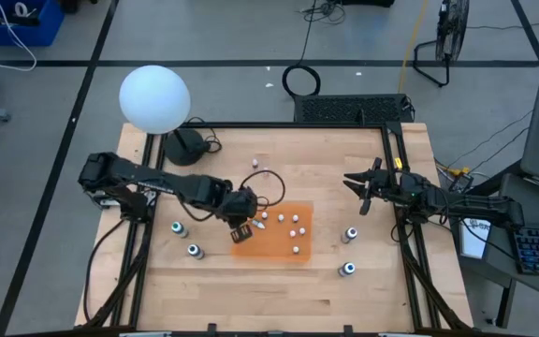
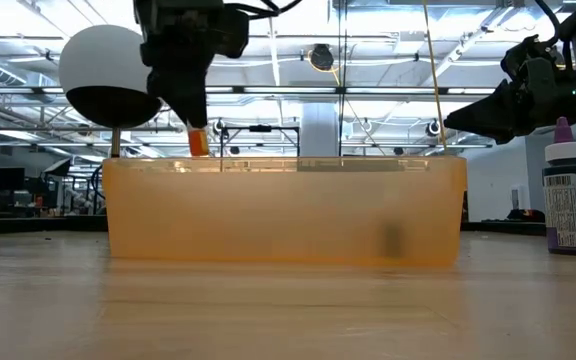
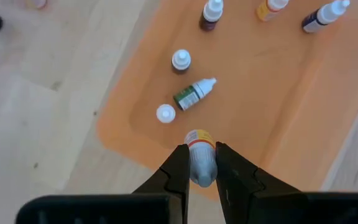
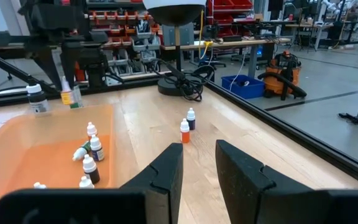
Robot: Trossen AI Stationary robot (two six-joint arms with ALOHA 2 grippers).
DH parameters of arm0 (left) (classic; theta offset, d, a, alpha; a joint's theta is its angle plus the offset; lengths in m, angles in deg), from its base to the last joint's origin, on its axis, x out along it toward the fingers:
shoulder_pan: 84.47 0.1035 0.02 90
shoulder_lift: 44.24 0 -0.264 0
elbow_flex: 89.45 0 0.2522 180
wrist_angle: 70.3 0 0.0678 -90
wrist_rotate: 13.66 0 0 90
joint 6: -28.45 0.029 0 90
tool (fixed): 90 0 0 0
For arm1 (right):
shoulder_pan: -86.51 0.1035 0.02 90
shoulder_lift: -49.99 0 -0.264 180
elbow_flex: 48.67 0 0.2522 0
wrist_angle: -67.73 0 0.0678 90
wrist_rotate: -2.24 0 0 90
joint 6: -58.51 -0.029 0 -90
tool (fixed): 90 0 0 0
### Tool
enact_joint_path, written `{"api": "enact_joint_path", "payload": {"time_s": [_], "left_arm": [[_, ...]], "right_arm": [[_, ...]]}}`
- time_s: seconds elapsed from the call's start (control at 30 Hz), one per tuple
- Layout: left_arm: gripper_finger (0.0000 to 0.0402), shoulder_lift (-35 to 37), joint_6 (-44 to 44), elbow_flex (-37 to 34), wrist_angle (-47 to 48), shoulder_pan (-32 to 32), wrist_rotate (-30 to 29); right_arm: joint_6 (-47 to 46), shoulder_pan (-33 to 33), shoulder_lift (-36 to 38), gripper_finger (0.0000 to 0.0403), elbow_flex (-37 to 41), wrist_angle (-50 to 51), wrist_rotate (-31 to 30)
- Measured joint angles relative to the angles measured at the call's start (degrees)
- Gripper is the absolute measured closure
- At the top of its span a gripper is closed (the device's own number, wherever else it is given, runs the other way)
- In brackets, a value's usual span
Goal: Pick & Place food coloring
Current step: Put the left orange food coloring bottle into the orange bin, then put the purple food coloring bottle into the orange bin
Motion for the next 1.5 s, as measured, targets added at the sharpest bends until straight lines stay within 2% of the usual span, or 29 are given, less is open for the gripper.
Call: {"api": "enact_joint_path", "payload": {"time_s": [0.17, 0.33, 0.53, 0.83, 1.17, 1.37, 1.5], "left_arm": [[0.0346, -3.76, 0.16, -1.43, -2.53, -0.29, 0.04], [0.0346, -8.48, 2.06, -1.46, -3.76, 0.1, 3.6], [0.0346, -12.55, 2.0, -1.48, -3.71, 0.52, 3.7], [0.0346, -15.06, 0.97, -1.23, -4.31, 0.66, 3.96], [0.0232, -12.22, 0.18, -0.74, -3.03, 0.71, 7.39], [0.0214, -8.58, 1.66, 1.75, -1.16, 0.96, 7.41], [0.0212, -5.59, 4.3, 3.89, -0.2, 2.03, 1.88]], "right_arm": [[0.02, 0.0, 0.0, 0.0319, 0.0, 0.02, 0.0], [0.0, 0.0, -0.01, 0.0319, 0.0, 0.04, 0.0], [0.0, 0.0, 0.0, 0.0319, 0.0, 0.0, 0.0], [0.02, 0.02, 0.0, 0.0319, -0.04, 0.0, 0.0], [0.02, 0.0, 0.0, 0.0319, -0.04, 0.0, 0.02], [0.02, 0.01, -0.02, 0.0319, -0.04, -0.02, 0.01], [0.01, 0.0, -0.02, 0.0319, -0.02, -0.01, 0.02]]}}
